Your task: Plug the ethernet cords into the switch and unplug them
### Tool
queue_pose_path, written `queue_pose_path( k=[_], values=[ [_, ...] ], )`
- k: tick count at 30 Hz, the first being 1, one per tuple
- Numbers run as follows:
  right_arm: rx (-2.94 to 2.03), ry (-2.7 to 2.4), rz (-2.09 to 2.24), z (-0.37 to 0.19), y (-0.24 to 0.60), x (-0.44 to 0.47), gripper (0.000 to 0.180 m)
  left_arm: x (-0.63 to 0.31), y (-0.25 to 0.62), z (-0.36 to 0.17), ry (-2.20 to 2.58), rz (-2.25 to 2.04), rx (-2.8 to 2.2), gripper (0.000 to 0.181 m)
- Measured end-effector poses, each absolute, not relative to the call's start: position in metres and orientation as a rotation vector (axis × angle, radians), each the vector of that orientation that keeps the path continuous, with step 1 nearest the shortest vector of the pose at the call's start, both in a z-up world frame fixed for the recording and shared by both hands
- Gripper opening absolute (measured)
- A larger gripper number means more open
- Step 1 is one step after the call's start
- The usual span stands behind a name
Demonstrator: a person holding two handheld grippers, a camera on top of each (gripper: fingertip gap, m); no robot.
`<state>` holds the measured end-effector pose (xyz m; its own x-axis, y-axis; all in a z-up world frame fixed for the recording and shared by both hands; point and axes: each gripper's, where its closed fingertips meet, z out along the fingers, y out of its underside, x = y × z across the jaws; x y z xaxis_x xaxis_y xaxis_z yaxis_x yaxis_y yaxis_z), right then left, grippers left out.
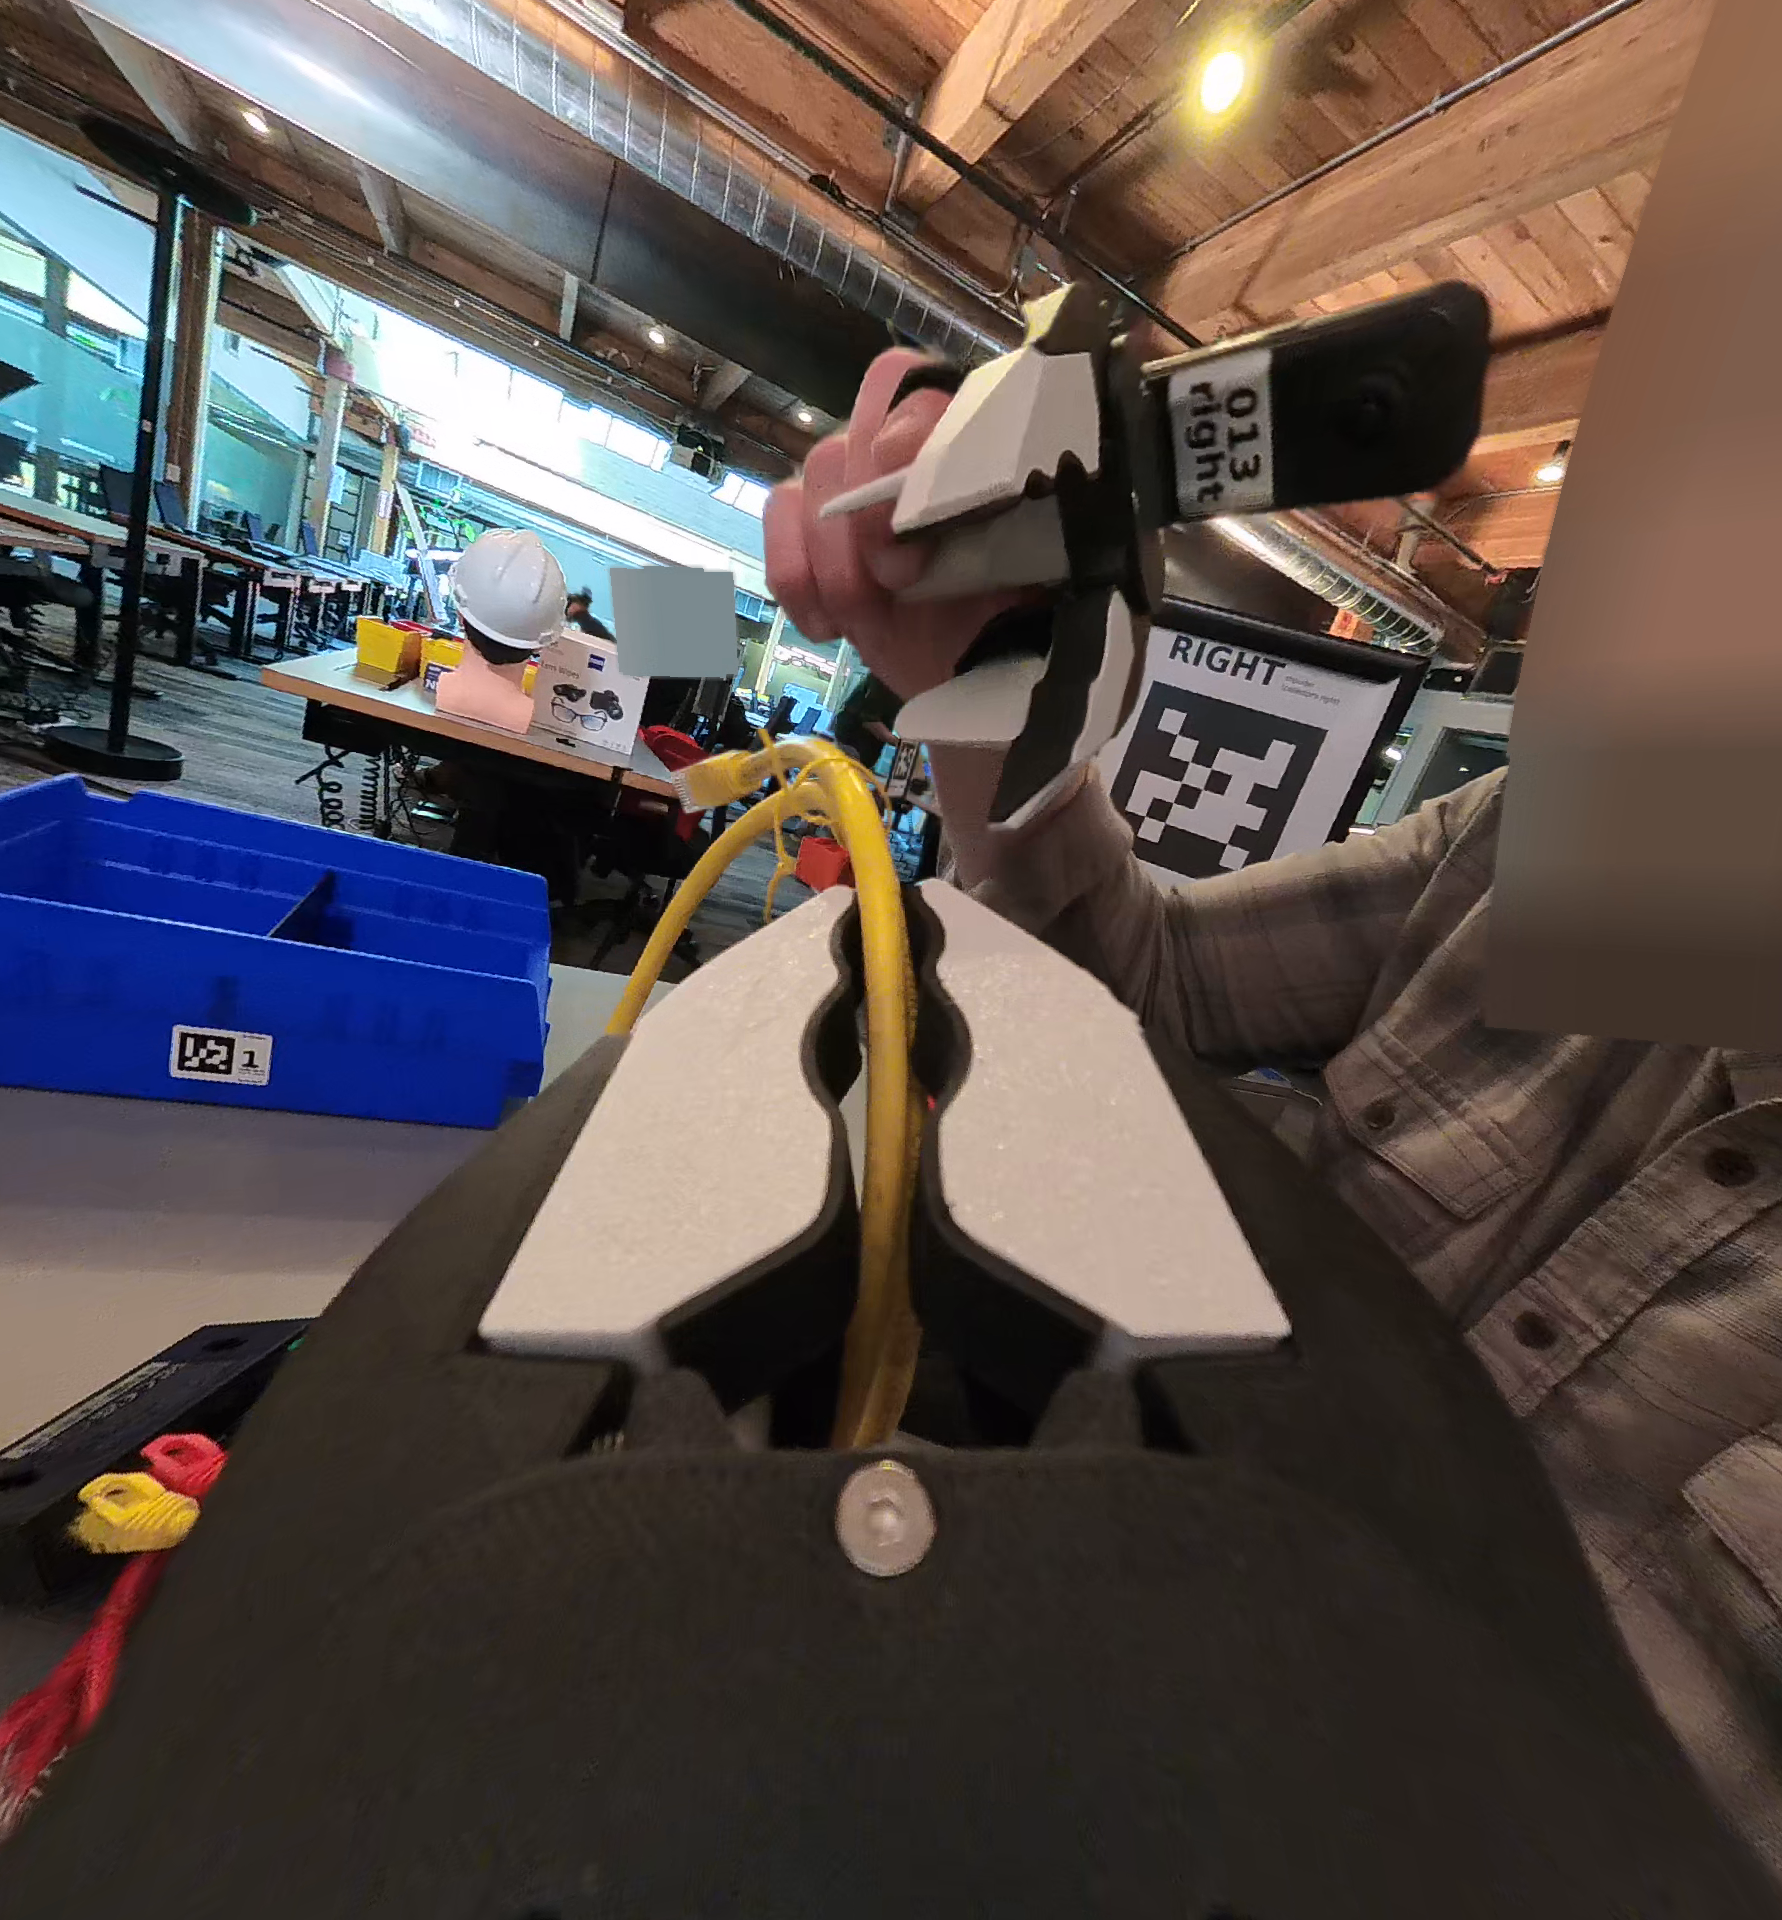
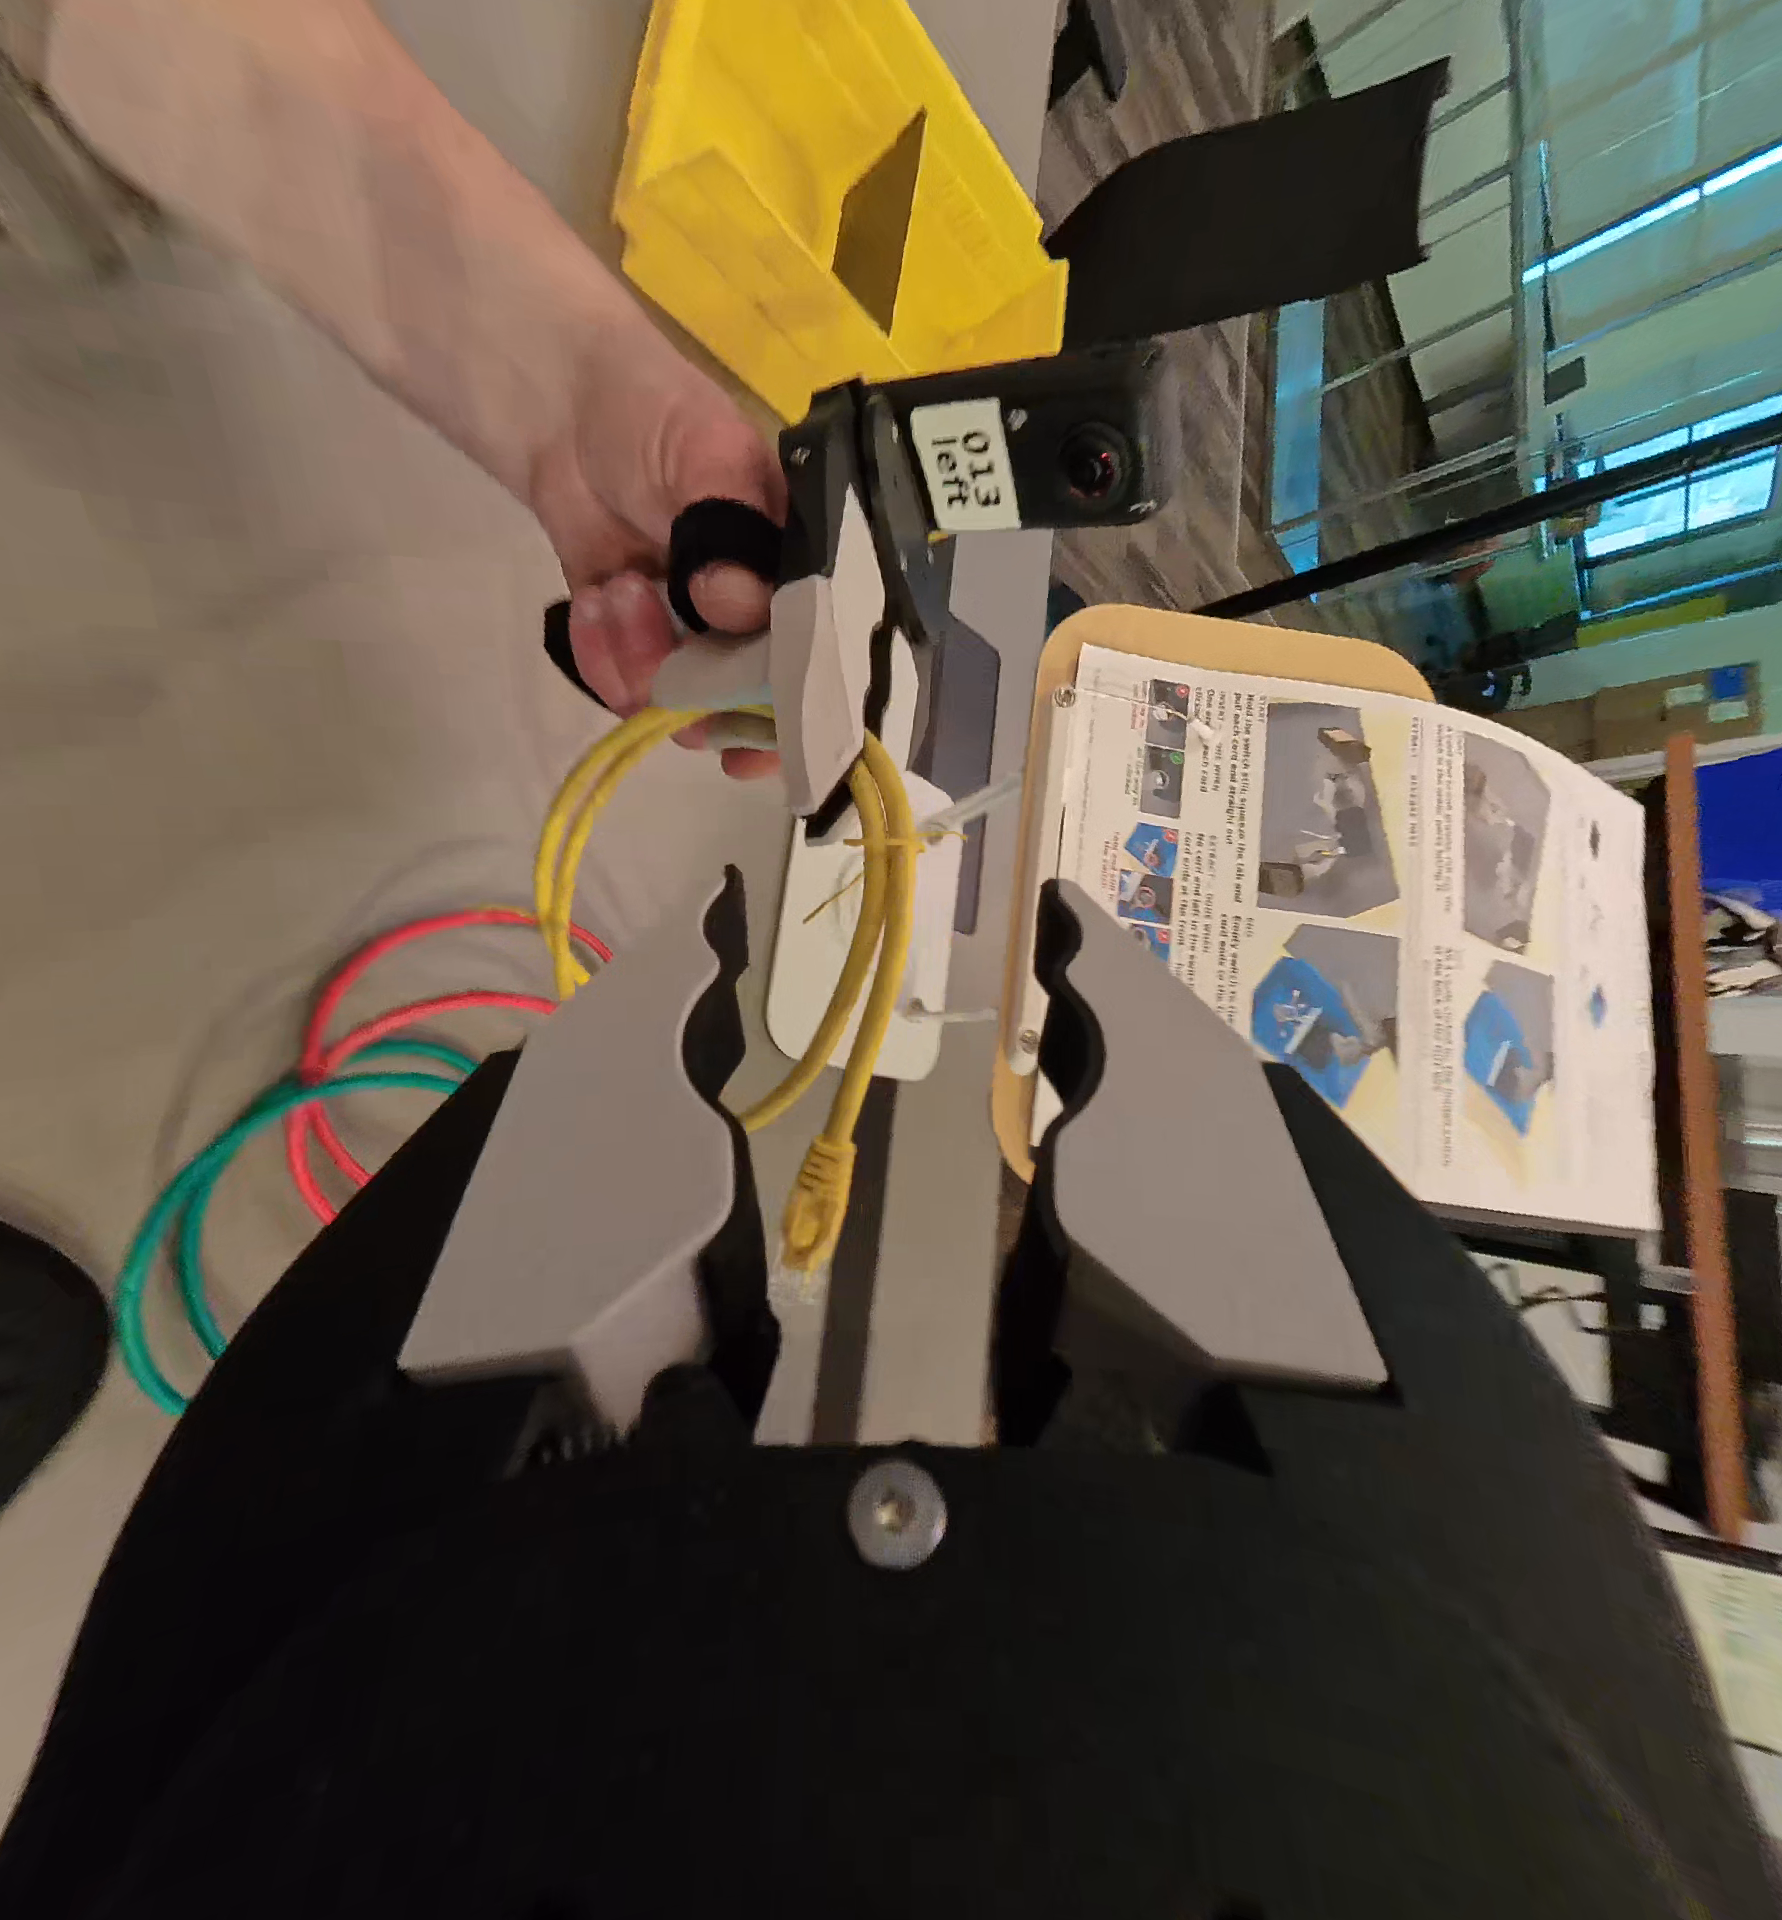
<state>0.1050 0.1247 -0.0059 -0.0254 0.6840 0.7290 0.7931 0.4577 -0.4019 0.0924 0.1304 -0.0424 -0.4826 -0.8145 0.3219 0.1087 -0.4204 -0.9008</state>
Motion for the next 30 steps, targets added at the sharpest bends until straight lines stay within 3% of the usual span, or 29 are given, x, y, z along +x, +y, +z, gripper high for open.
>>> queue_pose_path(
  k=[8, 15, 19, 30],
  values=[
    [-1.343, -1.302, 0.384, -0.027, 0.089, 0.099, 0.019, 0.089, 0.134, -0.035, 1.105, -1.976, -1.043, 0.005],
    [-1.183, -0.598, 1.001, -0.033, 0.118, 0.097, 0.033, 0.086, 0.128, -0.021, 1.062, -2.024, -1.008, 0.005],
    [-1.047, -0.401, 1.225, -0.042, 0.130, 0.085, 0.050, 0.083, 0.127, -0.013, 1.025, -2.041, -1.001, 0.005],
    [-0.857, -0.332, 1.389, -0.019, 0.145, 0.072, 0.083, 0.083, 0.131, -0.011, 0.999, -2.057, -1.065, 0.005]
  ],
)
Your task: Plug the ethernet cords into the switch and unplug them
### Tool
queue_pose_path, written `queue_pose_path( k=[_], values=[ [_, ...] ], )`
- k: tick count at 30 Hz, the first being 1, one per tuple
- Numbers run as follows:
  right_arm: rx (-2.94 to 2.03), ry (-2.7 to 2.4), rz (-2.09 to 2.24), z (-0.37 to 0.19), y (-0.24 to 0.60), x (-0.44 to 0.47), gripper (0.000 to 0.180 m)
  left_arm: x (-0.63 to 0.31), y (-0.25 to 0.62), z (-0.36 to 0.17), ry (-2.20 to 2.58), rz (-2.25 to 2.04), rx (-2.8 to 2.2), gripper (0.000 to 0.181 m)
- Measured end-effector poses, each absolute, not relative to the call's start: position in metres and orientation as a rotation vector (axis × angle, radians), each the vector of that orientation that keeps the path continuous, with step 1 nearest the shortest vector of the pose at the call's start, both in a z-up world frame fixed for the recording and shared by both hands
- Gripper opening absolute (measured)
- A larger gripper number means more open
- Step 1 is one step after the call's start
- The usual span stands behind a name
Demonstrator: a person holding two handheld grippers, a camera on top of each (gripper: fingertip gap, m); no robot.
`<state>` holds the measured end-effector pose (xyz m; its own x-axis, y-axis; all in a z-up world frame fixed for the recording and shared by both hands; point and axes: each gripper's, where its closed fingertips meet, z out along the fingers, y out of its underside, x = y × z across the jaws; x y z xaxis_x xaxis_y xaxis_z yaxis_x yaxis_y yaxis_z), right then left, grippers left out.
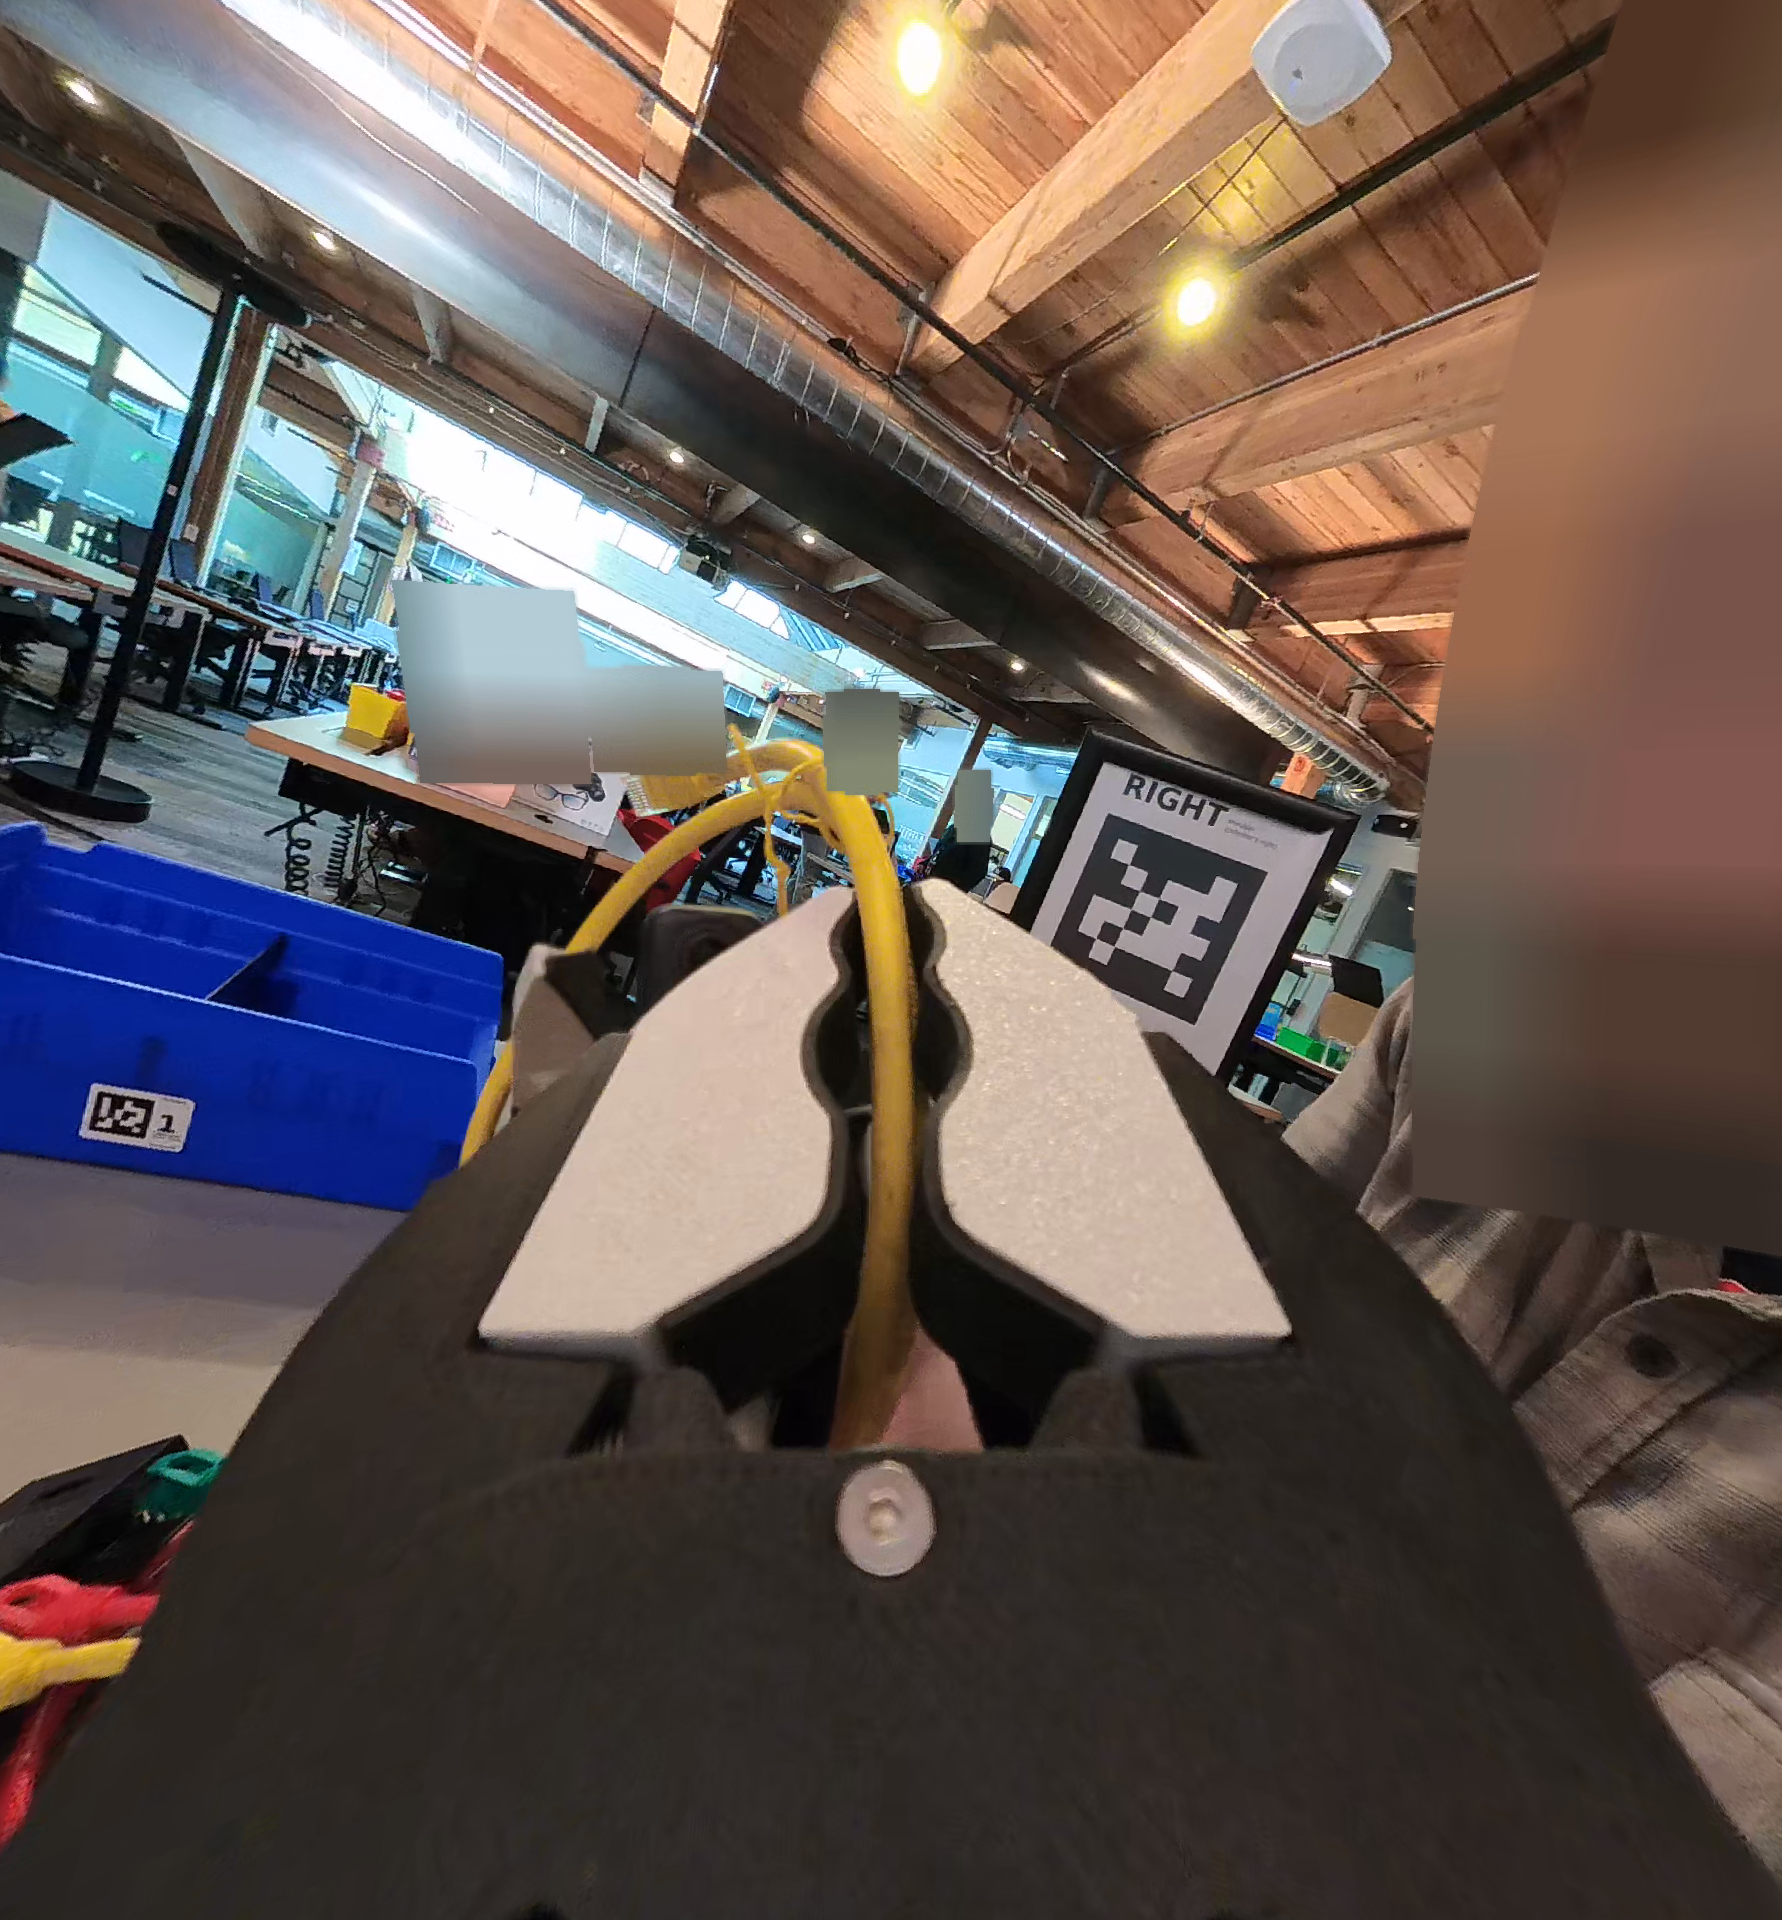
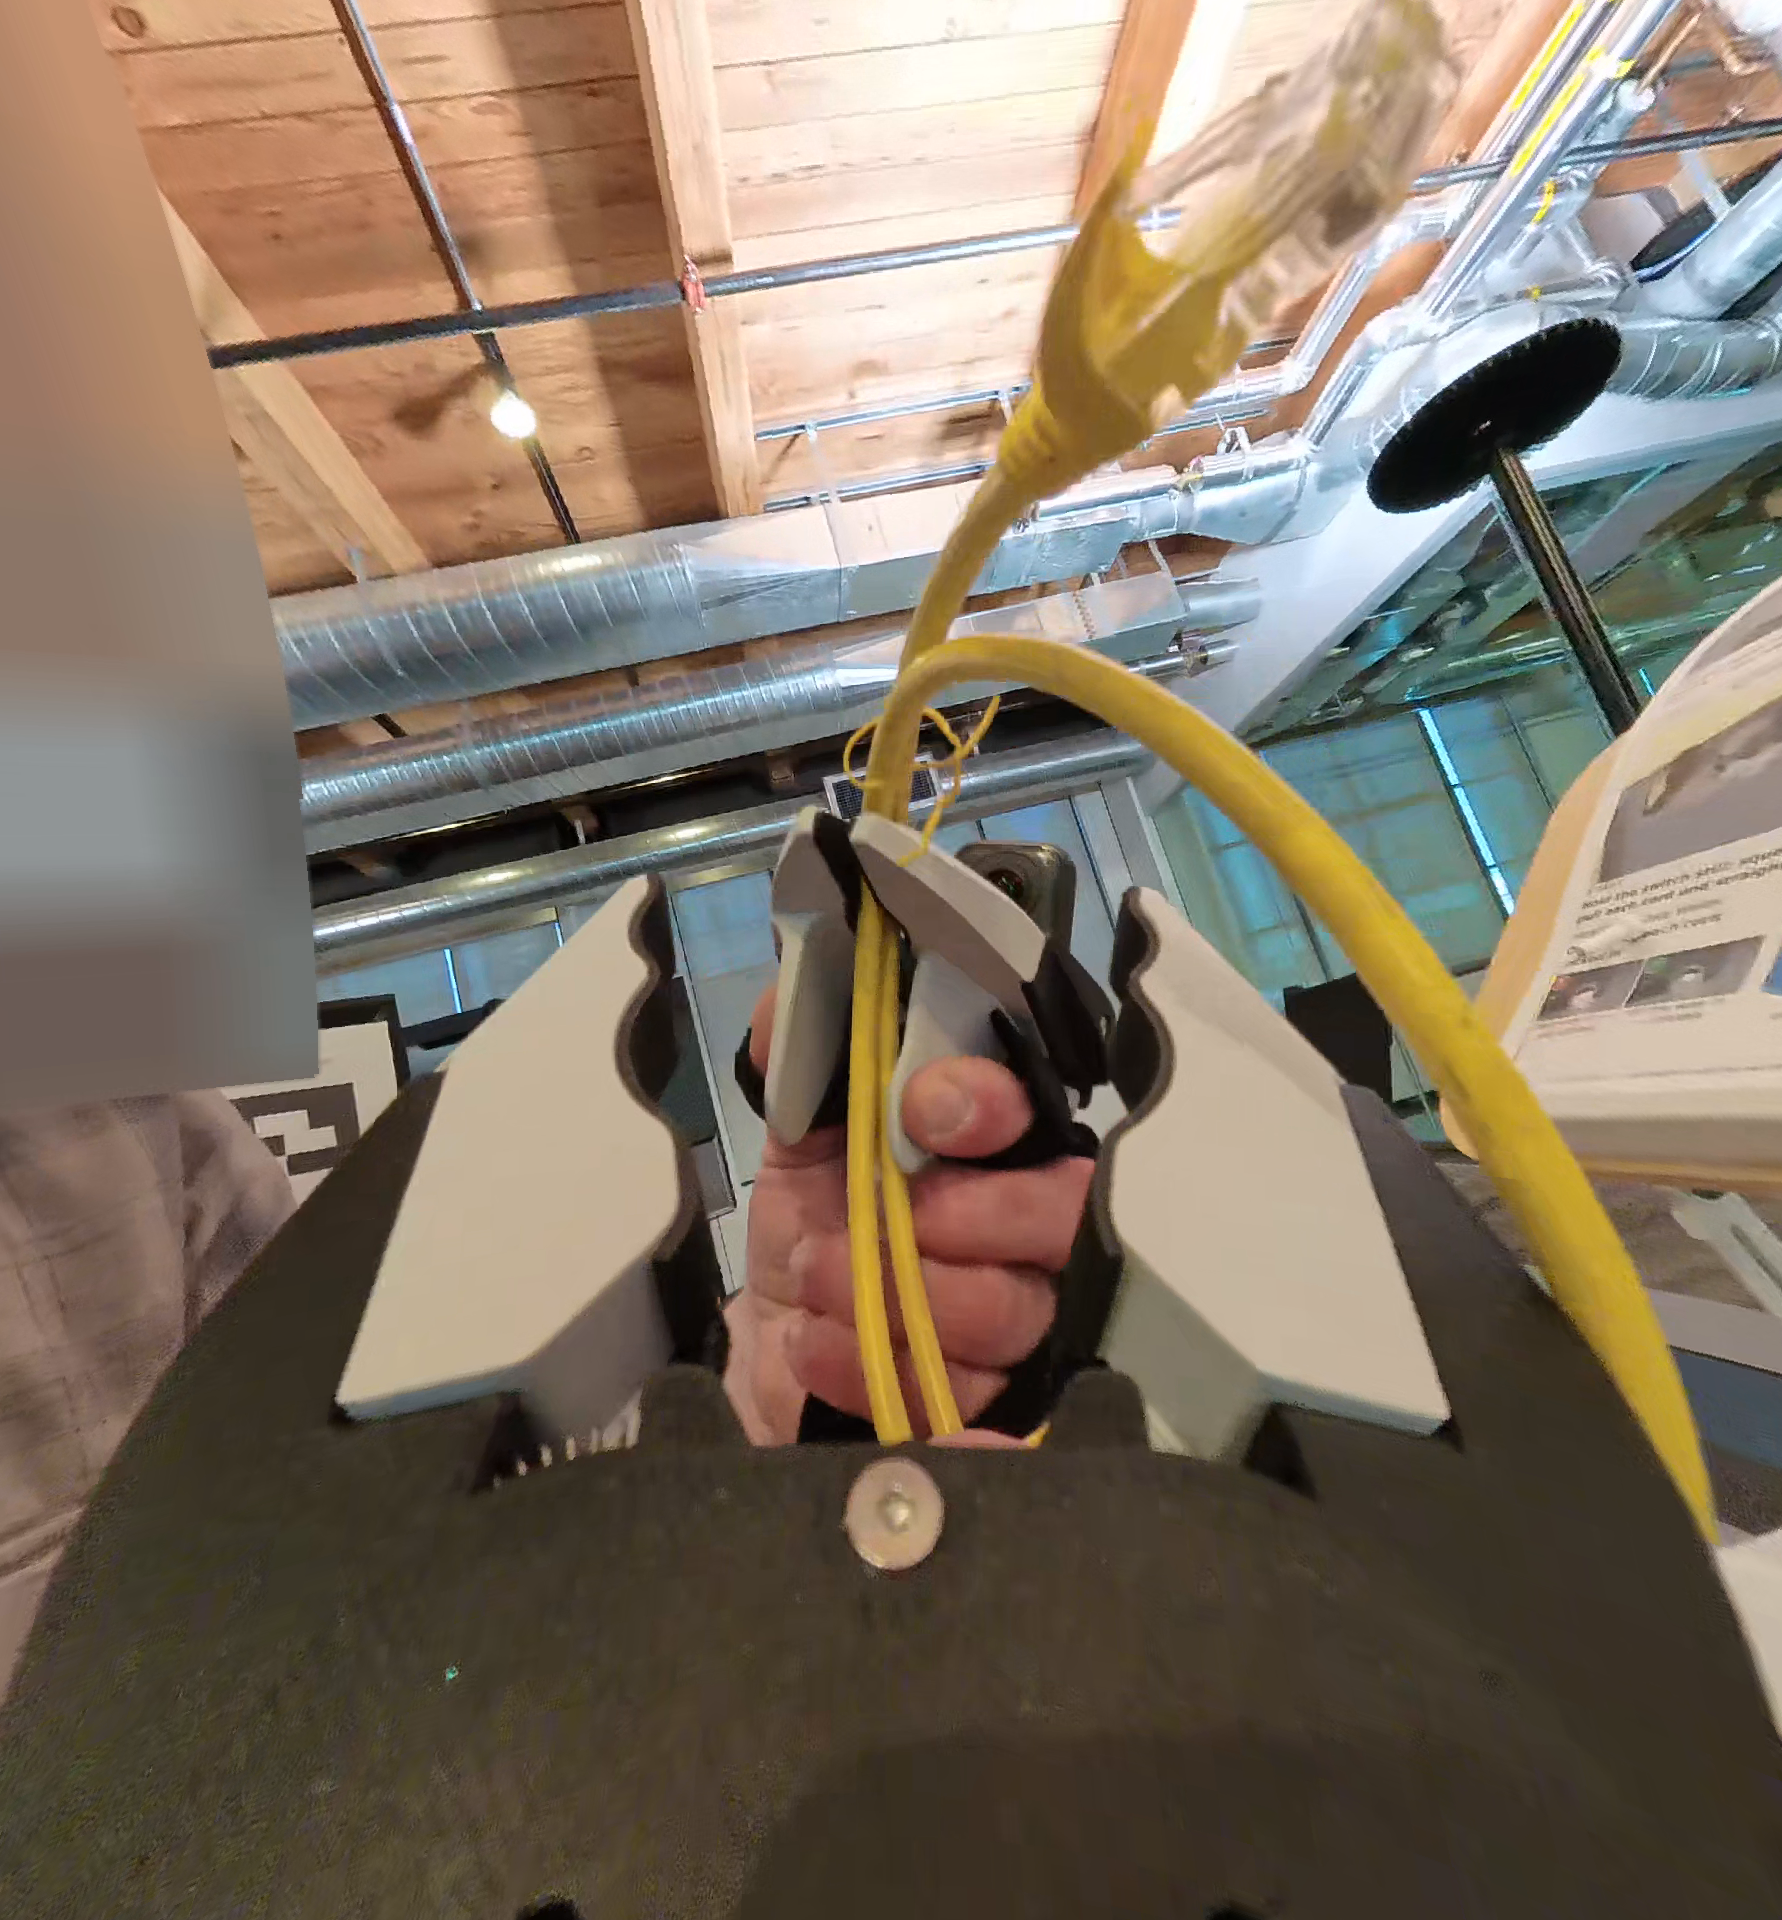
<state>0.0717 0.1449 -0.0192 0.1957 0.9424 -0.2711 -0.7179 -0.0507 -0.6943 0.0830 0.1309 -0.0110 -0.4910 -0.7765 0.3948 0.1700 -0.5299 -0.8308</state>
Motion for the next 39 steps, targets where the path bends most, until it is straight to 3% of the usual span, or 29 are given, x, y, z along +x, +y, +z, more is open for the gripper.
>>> queue_pose_path(
  k=[11, 22, 26, 33, 39],
  values=[
    [-0.726, -0.375, 1.421, -0.004, 0.142, 0.081, 0.050, 0.093, 0.126, -0.024, 1.050, -2.066, -1.120, 0.006],
    [-0.493, -0.452, 1.540, -0.016, 0.130, 0.096, 0.031, 0.101, 0.118, -0.029, 1.067, -2.098, -1.113, 0.006],
    [-0.431, -0.422, 1.585, -0.020, 0.130, 0.105, 0.011, 0.101, 0.120, -0.029, 1.045, -2.121, -1.100, 0.006],
    [-0.471, -0.387, 1.560, -0.023, 0.136, 0.104, 0.019, 0.104, 0.121, -0.033, 1.045, -2.116, -1.110, 0.006],
    [-0.496, -0.406, 1.533, -0.026, 0.134, 0.104, 0.016, 0.102, 0.124, -0.031, 1.019, -2.117, -1.100, 0.006]
  ],
)
